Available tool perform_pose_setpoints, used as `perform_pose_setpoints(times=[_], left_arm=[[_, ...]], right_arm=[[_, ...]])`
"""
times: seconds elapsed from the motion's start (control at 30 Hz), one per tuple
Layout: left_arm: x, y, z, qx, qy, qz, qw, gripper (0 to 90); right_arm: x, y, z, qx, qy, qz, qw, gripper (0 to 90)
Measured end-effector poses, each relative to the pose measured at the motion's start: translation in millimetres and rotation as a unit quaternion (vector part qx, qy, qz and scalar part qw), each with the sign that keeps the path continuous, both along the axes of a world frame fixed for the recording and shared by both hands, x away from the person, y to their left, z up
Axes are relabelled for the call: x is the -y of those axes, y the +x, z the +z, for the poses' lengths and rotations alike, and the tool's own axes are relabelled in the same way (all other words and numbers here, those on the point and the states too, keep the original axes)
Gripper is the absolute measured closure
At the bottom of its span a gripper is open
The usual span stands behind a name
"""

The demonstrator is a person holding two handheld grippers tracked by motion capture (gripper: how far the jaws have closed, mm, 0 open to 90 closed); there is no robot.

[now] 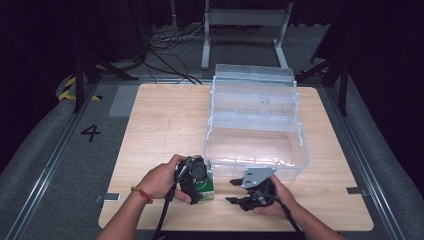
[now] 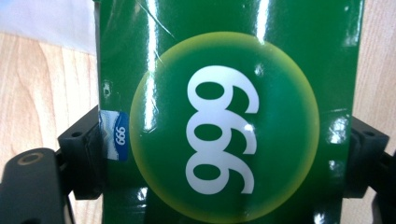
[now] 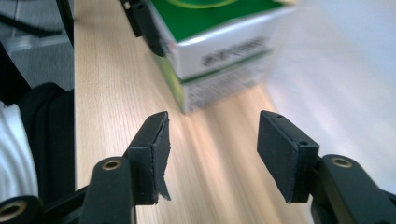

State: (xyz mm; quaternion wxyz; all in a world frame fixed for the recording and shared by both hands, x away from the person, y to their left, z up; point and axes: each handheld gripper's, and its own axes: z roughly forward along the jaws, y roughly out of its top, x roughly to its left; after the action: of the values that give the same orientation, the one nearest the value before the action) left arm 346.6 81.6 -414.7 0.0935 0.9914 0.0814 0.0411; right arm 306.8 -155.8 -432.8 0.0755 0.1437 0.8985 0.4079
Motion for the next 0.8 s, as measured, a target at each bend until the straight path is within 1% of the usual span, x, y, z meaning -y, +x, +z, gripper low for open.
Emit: perform_pose_setpoints(times=[0.07, 0.17, 0.2, 0.23, 0.27, 0.3, 0.33, 0.37, 0.4, 0.43, 0.47, 0.5, 0.53, 0.6, 0.63, 0.67, 0.7, 0.73, 0.77, 0.8], left_arm=[[-1.7, -0.8, -0.3, -0.002, -0.004, 0.0, 1.0, 15.3], [-3.7, -4.9, -0.4, -0.006, -0.002, 0.003, 1.0, 15.5], [-4.1, -6.5, 0.5, -0.007, 0.005, 0.0, 1.0, 15.5], [-4.9, -8.7, 0.8, -0.006, 0.008, 0.0, 0.9999, 15.5], [-6.2, -10.9, 0.1, -0.009, 0.004, -0.002, 1.0, 15.6], [-7.1, -12.9, 0.6, -0.007, 0.007, -0.004, 0.9999, 15.6], [-8.6, -15.1, 0.0, -0.007, 0.003, -0.005, 1.0, 15.6], [-9.4, -16.7, 0.4, -0.008, 0.005, -0.003, 0.9999, 15.6], [-9.4, -16.7, 0.4, -0.008, 0.005, -0.003, 0.9999, 15.6], [-11.1, -19.1, 0.5, -0.007, 0.005, -0.005, 0.9999, 15.5], [-12.3, -20.3, -0.2, -0.008, -0.001, -0.001, 1.0, 15.5], [-13.7, -22.2, -0.5, -0.007, -0.002, -0.001, 1.0, 15.6], [-14.3, -23.5, -0.1, -0.007, 0.0, -0.003, 1.0, 15.6], [-14.9, -23.6, -0.2, -0.007, 0.001, -0.006, 1.0, 15.5], [-14.8, -23.7, -0.2, -0.008, 0.001, -0.006, 1.0, 15.6], [-14.3, -24.1, 0.4, -0.008, 0.005, -0.003, 0.9999, 15.6], [-14.1, -24.1, -0.3, -0.007, 0.002, -0.003, 1.0, 15.6], [-13.8, -23.8, 0.4, -0.009, 0.007, -0.003, 0.9999, 15.6], [-13.8, -23.8, 0.4, -0.009, 0.007, -0.003, 0.9999, 15.6], [-13.7, -23.5, 0.6, -0.009, 0.009, -0.004, 0.9999, 15.6]], right_arm=[[24.8, -3.8, 11.2, 0.003, 0.01, -0.01, 0.9999, 40.5], [55.9, -10.7, 24.8, 0.012, 0.022, -0.027, 0.9993, 38.1], [64.9, -13.0, 29.3, 0.017, 0.024, -0.034, 0.999, 37.3], [73.0, -14.8, 33.7, 0.024, 0.025, -0.044, 0.9984, 36.3], [81.0, -16.0, 38.5, 0.03, 0.028, -0.051, 0.9978, 35.8], [88.7, -17.3, 43.4, 0.031, 0.035, -0.054, 0.9974, 35.1], [95.4, -18.1, 48.5, 0.038, 0.036, -0.063, 0.9966, 34.6], [103.3, -18.5, 55.2, 0.058, 0.027, -0.082, 0.9946, 34.4], [103.3, -18.5, 55.2, 0.058, 0.027, -0.082, 0.9946, 34.4], [120.0, -14.5, 66.8, 0.08, 0.036, -0.124, 0.9883, 32.5], [120.0, -14.5, 66.8, 0.08, 0.036, -0.124, 0.9883, 32.5], [126.0, -11.5, 69.8, 0.084, 0.042, -0.14, 0.9857, 32.6], [138.0, -3.2, 73.7, 0.091, 0.048, -0.17, 0.9801, 32.8], [153.2, 11.9, 73.7, 0.093, 0.038, -0.211, 0.9724, 33.3], [160.6, 21.1, 71.5, 0.084, 0.033, -0.231, 0.9689, 33.9], [167.2, 30.3, 67.9, 0.078, 0.027, -0.252, 0.9641, 34.3], [175.2, 40.8, 63.4, 0.072, 0.025, -0.279, 0.9573, 36.2], [181.1, 48.6, 59.6, 0.064, 0.03, -0.295, 0.9529, 37.4], [181.1, 48.6, 59.6, 0.064, 0.03, -0.295, 0.9529, 37.4], [187.0, 57.4, 54.9, 0.05, 0.037, -0.311, 0.9482, 38.0]])
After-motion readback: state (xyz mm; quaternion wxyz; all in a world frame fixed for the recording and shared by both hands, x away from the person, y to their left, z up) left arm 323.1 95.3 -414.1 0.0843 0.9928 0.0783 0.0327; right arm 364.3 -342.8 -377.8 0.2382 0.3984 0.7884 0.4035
